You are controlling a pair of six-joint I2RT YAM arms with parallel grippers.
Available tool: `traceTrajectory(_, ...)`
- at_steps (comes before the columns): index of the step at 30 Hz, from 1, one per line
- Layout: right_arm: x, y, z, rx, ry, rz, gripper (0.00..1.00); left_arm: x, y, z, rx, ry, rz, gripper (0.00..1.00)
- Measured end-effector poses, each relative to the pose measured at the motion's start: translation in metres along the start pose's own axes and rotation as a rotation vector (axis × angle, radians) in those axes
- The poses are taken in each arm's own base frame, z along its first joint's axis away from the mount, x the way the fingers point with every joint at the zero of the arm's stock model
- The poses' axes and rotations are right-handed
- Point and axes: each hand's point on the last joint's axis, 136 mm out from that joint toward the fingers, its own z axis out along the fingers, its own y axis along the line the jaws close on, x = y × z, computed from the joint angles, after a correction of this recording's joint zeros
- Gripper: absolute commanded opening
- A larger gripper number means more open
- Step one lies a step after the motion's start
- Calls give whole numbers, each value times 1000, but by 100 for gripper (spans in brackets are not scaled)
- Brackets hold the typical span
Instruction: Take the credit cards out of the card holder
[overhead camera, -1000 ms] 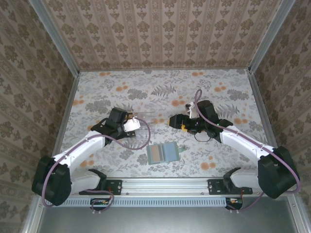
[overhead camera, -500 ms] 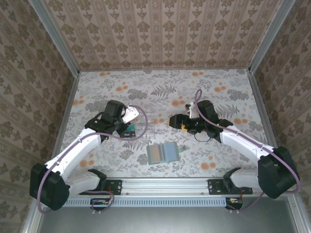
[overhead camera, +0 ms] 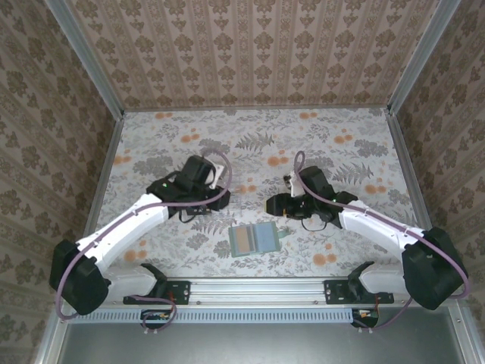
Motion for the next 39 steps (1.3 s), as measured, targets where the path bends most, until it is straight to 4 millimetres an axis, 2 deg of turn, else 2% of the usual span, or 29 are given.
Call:
traceTrajectory(4,25,-9,9,61,56,-29,46,37,-17,20,47,80,-117,42)
traceTrajectory(9,55,-29,21,152,123,-59,39,76,-23,39,51,151,-252,46)
traceTrajectory(15,85,-56,26,241,182,-70,37,102,-19,54,45,174,-382,47)
traceTrajectory(20,99,-65,31,283,210,-73,29,105,-20,59,55,166,-433,47)
traceTrajectory(23,100,-67,32,298,206,-79,27,103,-23,64,68,156,-451,47)
traceTrajectory(32,99,-67,34,317,193,-79,25,108,-27,77,84,189,-453,44)
traceTrajectory(39,99,-66,35,317,190,-82,24,107,-32,80,111,192,-450,43)
